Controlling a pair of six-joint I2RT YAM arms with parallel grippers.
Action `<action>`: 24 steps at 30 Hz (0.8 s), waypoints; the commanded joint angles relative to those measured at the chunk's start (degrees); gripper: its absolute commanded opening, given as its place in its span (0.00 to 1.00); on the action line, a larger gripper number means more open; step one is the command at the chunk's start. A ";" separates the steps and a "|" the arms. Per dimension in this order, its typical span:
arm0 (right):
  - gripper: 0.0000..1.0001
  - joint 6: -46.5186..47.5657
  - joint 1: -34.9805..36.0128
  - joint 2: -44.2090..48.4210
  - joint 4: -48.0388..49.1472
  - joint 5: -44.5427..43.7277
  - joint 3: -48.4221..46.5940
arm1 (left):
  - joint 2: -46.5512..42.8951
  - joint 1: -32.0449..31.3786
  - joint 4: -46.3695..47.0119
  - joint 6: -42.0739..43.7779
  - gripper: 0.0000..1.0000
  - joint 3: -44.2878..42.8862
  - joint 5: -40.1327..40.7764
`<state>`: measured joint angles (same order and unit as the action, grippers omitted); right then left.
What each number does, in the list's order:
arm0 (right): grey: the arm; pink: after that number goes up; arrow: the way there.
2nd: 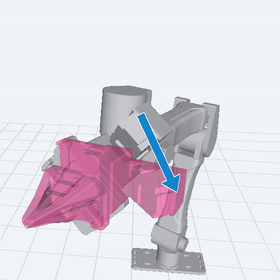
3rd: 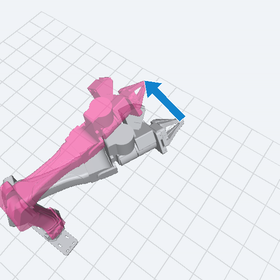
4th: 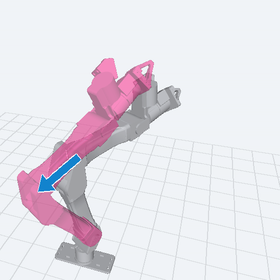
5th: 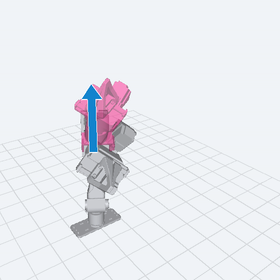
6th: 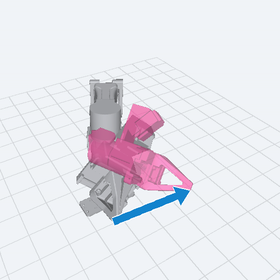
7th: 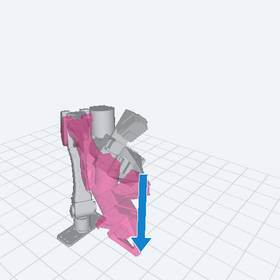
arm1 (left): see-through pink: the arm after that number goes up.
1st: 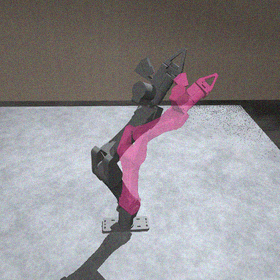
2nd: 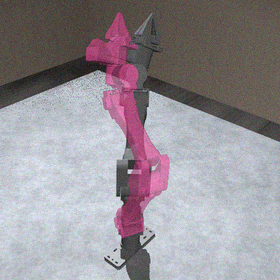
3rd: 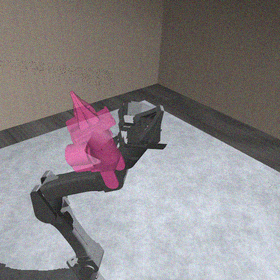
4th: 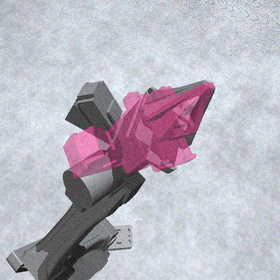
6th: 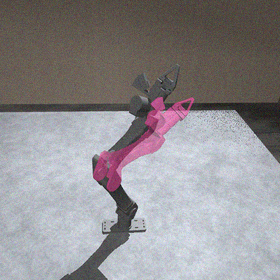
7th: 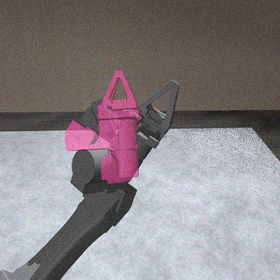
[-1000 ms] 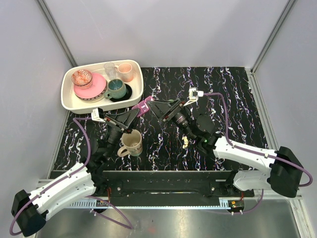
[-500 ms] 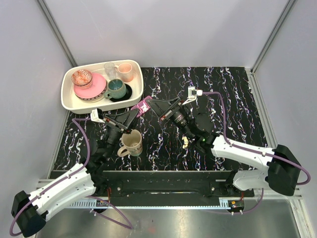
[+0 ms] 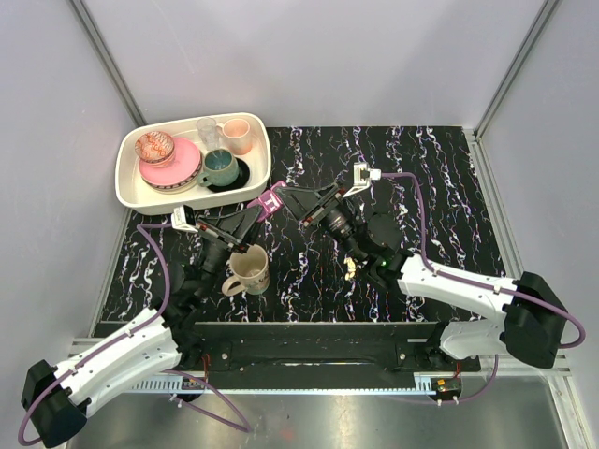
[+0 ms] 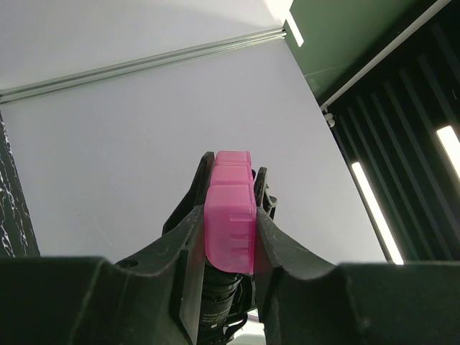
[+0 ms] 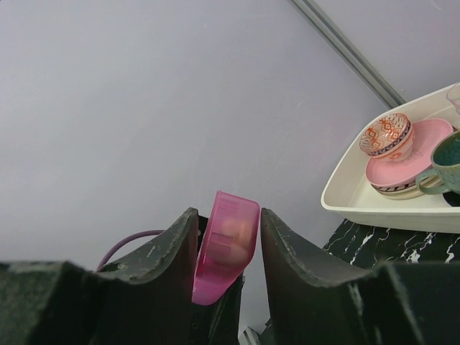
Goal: Sort the pills into containers
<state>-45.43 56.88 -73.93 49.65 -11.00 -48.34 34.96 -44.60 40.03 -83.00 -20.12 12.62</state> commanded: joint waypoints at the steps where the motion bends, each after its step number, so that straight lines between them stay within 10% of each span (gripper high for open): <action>1: 0.46 1.92 -0.02 -0.77 3.44 -0.33 -2.73 | -0.59 -0.23 2.95 -1.90 0.00 -0.36 -0.32; 20: 0.49 1.13 -0.11 -3.33 7.66 -0.25 -4.13 | -1.74 -0.14 2.42 -2.60 0.00 0.69 -0.76; 24: 0.33 0.69 -0.10 -3.76 7.48 -0.16 -4.40 | -1.83 -0.23 2.25 -2.60 0.00 0.61 -0.76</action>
<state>-45.12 56.88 -77.32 54.24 -10.87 -50.06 33.95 -44.60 39.92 -84.07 -19.77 12.47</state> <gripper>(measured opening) 0.412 0.325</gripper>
